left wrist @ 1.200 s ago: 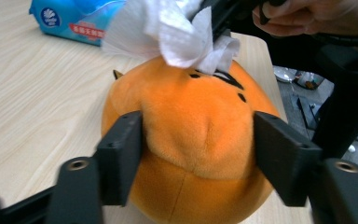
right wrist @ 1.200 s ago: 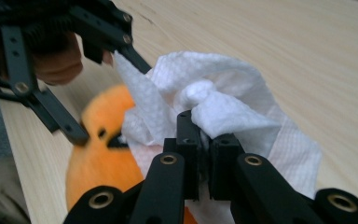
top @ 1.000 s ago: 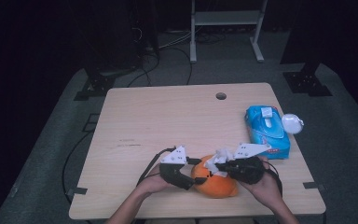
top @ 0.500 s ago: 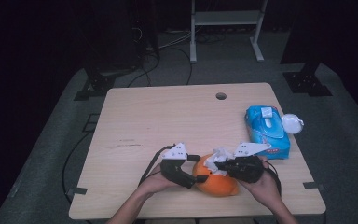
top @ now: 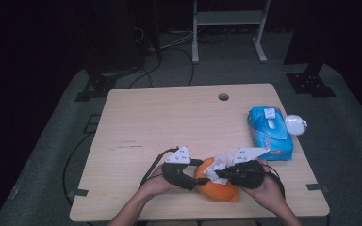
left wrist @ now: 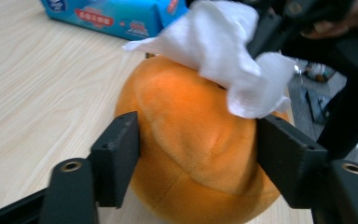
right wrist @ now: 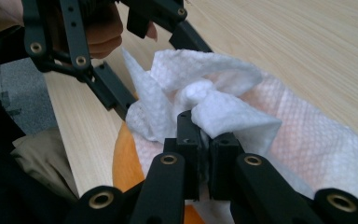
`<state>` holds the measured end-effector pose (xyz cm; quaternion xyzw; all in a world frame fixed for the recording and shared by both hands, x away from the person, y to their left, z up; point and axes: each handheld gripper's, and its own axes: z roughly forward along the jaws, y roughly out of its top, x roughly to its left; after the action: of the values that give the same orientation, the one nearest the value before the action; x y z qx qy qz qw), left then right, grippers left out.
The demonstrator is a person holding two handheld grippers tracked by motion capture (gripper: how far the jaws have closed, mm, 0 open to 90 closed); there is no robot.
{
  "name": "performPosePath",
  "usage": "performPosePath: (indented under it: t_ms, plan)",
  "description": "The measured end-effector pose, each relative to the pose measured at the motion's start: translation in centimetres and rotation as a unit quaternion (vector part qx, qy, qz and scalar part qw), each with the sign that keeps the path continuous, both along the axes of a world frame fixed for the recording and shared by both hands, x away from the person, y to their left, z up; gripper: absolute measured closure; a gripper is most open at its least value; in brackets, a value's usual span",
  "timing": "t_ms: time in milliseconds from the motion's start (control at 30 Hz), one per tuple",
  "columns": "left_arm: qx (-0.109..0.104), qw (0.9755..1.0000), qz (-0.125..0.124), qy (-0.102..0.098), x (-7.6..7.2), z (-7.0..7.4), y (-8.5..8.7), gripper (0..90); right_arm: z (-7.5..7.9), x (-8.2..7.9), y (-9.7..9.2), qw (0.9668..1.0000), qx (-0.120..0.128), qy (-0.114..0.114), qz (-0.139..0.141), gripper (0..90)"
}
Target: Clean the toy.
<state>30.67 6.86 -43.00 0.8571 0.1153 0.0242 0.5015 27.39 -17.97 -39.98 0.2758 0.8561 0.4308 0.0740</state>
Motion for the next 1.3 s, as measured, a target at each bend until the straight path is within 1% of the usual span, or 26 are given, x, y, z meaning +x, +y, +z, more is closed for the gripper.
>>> performPosePath:
  t_ms: [67,100,167,200,233,333,400,467,533,567,600,667,700,733,767,833,900,933,967,1033,1067,1133,1200,1233,1267,1300]
  plan:
    - [-0.002,0.9999,-0.006,-0.01,-0.2,0.0,-0.1,35.5,0.3,-0.1,0.1,0.9999,0.01,-0.008,-0.005,84.5]
    - [-0.001,0.9998,-0.011,-0.017,-0.3,0.0,-0.2,36.4,0.5,-0.2,0.2,0.9998,0.014,-0.011,-0.004,84.5]
    - [0.004,0.9993,-0.019,-0.031,-0.5,-0.1,-0.4,37.3,0.7,-0.4,0.7,0.9996,0.015,-0.023,-0.003,84.2]
    - [0.008,0.999,-0.021,-0.038,-0.5,-0.1,-0.4,37.6,0.7,-0.3,0.8,0.9996,0.017,-0.023,-0.006,84.2]
    - [0.009,0.9991,-0.02,-0.037,-0.4,-0.2,-0.2,37.8,0.6,-0.2,0.7,0.9996,0.019,-0.018,-0.008,84.2]
    - [0.006,0.9994,-0.018,-0.029,-0.2,-0.5,0.1,38.4,0.2,0.5,-0.1,0.9994,0.013,-0.015,-0.029,84.2]
    - [0.006,0.9995,-0.018,-0.026,0.0,-0.6,0.3,38.2,-0.1,1.1,-1.2,0.9987,0.013,-0.007,-0.049,84.2]
    - [0.002,0.9997,-0.014,-0.021,0.1,-0.6,0.3,36.4,-0.5,1.5,-2.4,0.998,0.015,0.015,-0.059,84.3]
    - [-0.008,0.9999,-0.006,-0.008,0.3,-0.2,0.3,29.9,-0.6,1.5,-2.8,0.9979,0.015,0.019,-0.059,84.4]
    - [-0.019,0.9998,-0.002,0.0,0.3,-0.1,0.3,26.7,-0.7,1.4,-2.7,0.9981,0.011,0.019,-0.057,84.4]
    - [-0.029,0.9996,0.001,0.006,0.4,0.1,0.2,25.6,-0.7,1.3,-2.6,0.9983,0.007,0.017,-0.056,84.5]
    - [-0.03,0.9995,-0.003,0.01,0.3,0.1,0.1,25.8,-0.5,1.1,-2.3,0.9989,0.006,0.015,-0.044,84.5]
    - [-0.026,0.9996,-0.007,0.009,0.2,0.0,0.1,27.2,-0.4,1.0,-2.1,0.9992,0.004,0.015,-0.038,84.5]
    - [-0.023,0.9997,-0.011,0.004,0.1,0.0,0.0,31.4,-0.3,0.9,-1.9,0.9994,-0.001,0.014,-0.032,84.5]
    - [-0.02,0.9997,-0.014,-0.001,-0.1,0.0,0.0,33.4,-0.2,0.8,-1.8,0.9994,-0.003,0.012,-0.032,84.5]
    - [-0.012,0.9995,-0.024,-0.018,-0.4,0.1,-0.1,37.1,0.1,0.6,-1.5,0.9995,0.006,0.01,-0.03,84.5]
    - [-0.005,0.9988,-0.035,-0.034,-0.7,0.2,-0.4,38.7,0.4,0.4,-1.0,0.9995,0.018,0.004,-0.025,84.4]
    - [-0.004,0.9986,-0.037,-0.038,-0.9,0.2,-0.5,39.1,0.5,0.3,-0.7,0.9995,0.022,0.002,-0.025,84.4]
    - [0.0,0.9982,-0.04,-0.043,-1.0,0.3,-0.6,39.3,0.6,0.3,-0.5,0.9994,0.022,-0.003,-0.025,84.2]
    - [0.002,0.998,-0.041,-0.047,-1.1,0.2,-0.5,39.3,0.7,0.5,-0.2,0.9994,0.02,-0.011,-0.028,84.2]
    - [0.0,0.9982,-0.042,-0.044,-1.0,0.2,-0.5,39.2,0.6,0.7,-0.2,0.9994,0.018,-0.01,-0.03,84.2]
    - [-0.002,0.9987,-0.036,-0.036,-0.7,0.3,-0.2,37.1,0.4,1.0,-0.6,0.999,0.01,-0.009,-0.043,84.2]
    - [-0.017,0.9997,-0.017,-0.011,-0.3,0.5,-0.1,27.8,-0.1,1.3,-1.3,0.9987,0.013,0.009,-0.049,84.5]
    - [-0.023,0.9997,-0.005,0.001,-0.1,0.6,-0.1,23.1,-0.3,1.4,-1.5,0.9987,0.014,0.012,-0.048,84.5]
    - [-0.026,0.9996,0.0,0.01,0.0,0.7,-0.1,20.0,-0.3,1.3,-1.7,0.9986,0.018,0.021,-0.045,84.6]
    - [-0.033,0.9992,0.003,0.021,0.1,0.7,-0.1,19.4,-0.2,1.2,-1.8,0.9986,0.024,0.031,-0.035,84.5]
